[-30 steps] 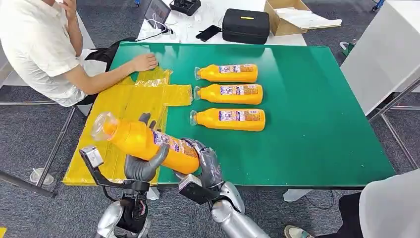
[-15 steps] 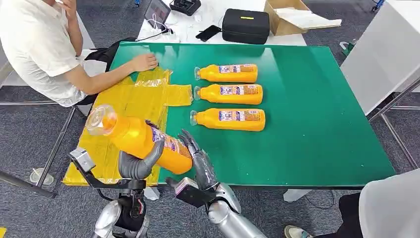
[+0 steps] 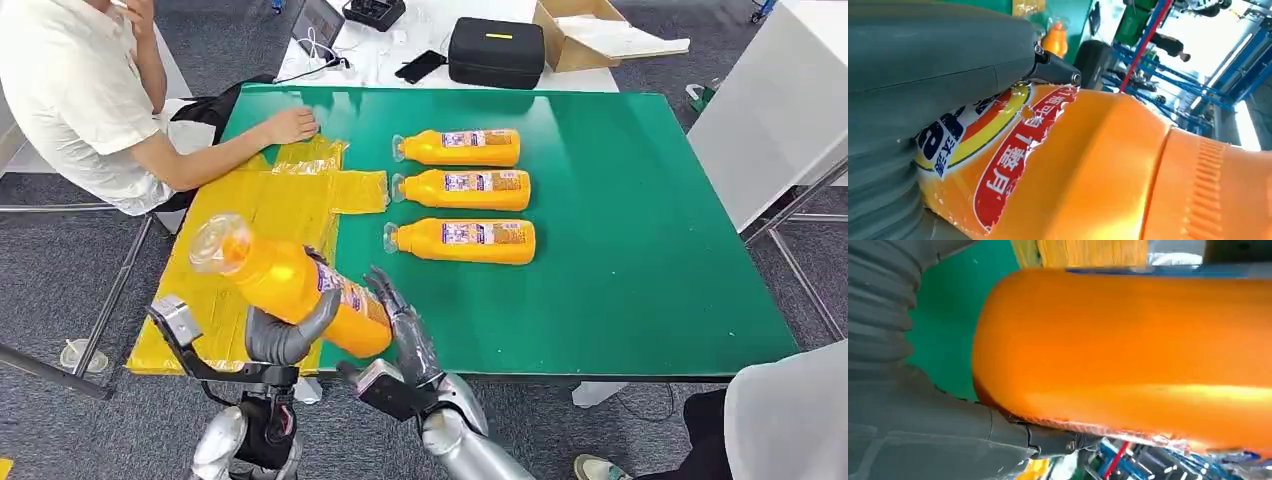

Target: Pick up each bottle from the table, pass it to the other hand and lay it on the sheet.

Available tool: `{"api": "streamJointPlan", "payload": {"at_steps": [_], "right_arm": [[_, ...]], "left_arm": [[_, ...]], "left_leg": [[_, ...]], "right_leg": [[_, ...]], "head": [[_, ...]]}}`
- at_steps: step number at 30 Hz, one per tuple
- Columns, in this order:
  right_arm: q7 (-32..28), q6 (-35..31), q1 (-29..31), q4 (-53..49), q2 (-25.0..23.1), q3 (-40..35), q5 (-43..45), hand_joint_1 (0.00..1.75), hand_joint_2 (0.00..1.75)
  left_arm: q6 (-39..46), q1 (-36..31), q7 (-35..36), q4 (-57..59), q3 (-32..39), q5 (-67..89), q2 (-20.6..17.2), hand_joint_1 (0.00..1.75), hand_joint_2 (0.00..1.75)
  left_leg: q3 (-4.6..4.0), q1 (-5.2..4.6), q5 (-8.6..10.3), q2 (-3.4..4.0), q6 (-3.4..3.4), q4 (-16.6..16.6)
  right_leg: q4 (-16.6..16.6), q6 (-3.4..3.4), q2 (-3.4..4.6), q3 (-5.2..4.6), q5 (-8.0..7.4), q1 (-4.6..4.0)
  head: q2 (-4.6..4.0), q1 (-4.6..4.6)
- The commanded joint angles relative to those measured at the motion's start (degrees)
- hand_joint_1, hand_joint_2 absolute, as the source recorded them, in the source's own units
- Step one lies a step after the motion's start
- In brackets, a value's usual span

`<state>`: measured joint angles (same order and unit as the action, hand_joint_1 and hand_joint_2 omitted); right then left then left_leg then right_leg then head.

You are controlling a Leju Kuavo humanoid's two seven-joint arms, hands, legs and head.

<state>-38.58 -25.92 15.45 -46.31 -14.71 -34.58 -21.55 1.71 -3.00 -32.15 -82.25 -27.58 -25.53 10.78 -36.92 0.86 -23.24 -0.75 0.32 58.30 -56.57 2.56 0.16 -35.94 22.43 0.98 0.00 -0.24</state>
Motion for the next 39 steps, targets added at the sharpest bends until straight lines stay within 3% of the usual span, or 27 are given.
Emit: {"api": "streamJointPlan", "payload": {"at_steps": [1, 5, 12, 16, 17, 18, 21, 29, 39], "right_arm": [[0.2, 0.1, 0.2, 1.6, 1.7, -0.8, 0.1, 0.00, 1.75], [0.2, 0.1, 0.2, 1.6, 1.7, -0.8, 0.1, 0.00, 1.75], [0.3, -0.9, -0.4, 1.3, 2.1, 0.1, -0.1, 0.00, 1.75], [-0.7, -8.0, -1.6, 0.9, 1.5, 4.5, 0.6, 0.00, 1.75], [-0.8, -8.4, -1.7, 0.8, 1.5, 5.0, 0.8, 0.00, 0.00], [-0.8, -8.4, -1.7, 0.8, 1.7, 5.0, 0.8, 0.00, 0.00], [-0.8, -8.3, -1.5, 0.8, 1.8, 5.1, 0.8, 0.00, 0.00], [-1.4, -9.9, -2.1, -0.6, 2.2, 7.4, 1.1, 0.00, 0.00], [-1.4, -13.3, -3.0, -3.1, 2.6, 8.2, 1.4, 0.00, 0.00]], "left_arm": [[0.3, -0.8, -0.1, 0.6, -2.1, 0.2, -2.0, 1.75, 1.75], [0.3, -0.8, -0.1, 0.6, -2.1, 0.2, -2.0, 1.75, 1.75], [0.6, 0.0, 0.8, -0.1, -1.8, 0.7, -2.2, 1.75, 1.75], [2.7, 1.0, 1.0, -1.1, -0.8, 1.8, -2.3, 1.75, 1.75], [2.8, 1.2, 1.0, -1.3, -0.6, 1.7, -2.3, 1.75, 1.75], [2.8, 1.2, 1.0, -1.3, -0.6, 1.7, -2.4, 1.75, 1.75], [2.8, 1.2, 1.0, -1.4, -0.6, 1.7, -2.4, 1.75, 1.75], [3.2, 1.7, 1.1, -2.3, -0.2, 1.7, -2.3, 1.75, 1.75], [16.6, 0.0, -4.1, 1.4, -2.6, 17.4, -2.9, 1.75, 1.75]], "left_leg": [[0.13, -0.02, -0.03, 0.00, 0.02, 0.0], [0.46, 0.03, -0.17, 0.06, 0.04, 0.0], [0.15, -0.01, -0.03, 0.00, 0.03, 0.0], [0.29, 0.02, -0.10, -0.01, 0.03, 0.0], [0.20, -0.01, -0.05, 0.00, 0.03, 0.0], [0.52, 0.02, -0.20, 0.07, 0.05, 0.0], [0.18, 0.00, -0.06, 0.02, 0.02, 0.0], [0.38, -0.01, -0.14, 0.11, 0.05, 0.0], [0.34, -0.01, -0.09, -0.02, 0.03, -0.1]], "right_leg": [[0.0, -0.05, -0.04, 0.13, 0.04, 0.00], [0.0, -0.16, -0.05, 0.47, 0.15, -0.07], [0.0, -0.06, -0.05, 0.15, 0.04, -0.01], [0.1, -0.10, -0.09, 0.32, 0.11, -0.05], [0.0, -0.07, -0.05, 0.20, 0.06, -0.01], [0.1, -0.16, -0.04, 0.53, 0.19, -0.07], [0.0, -0.07, -0.03, 0.19, 0.06, -0.02], [0.1, -0.12, 0.03, 0.37, 0.11, -0.04], [0.0, -0.11, -0.11, 0.36, 0.12, -0.03]], "head": [[0.00, 0.00], [0.00, 0.00], [0.00, 0.00], [0.00, 0.00], [0.00, 0.00], [0.00, 0.00], [0.00, 0.02], [0.00, 0.00], [0.00, 0.00]]}}
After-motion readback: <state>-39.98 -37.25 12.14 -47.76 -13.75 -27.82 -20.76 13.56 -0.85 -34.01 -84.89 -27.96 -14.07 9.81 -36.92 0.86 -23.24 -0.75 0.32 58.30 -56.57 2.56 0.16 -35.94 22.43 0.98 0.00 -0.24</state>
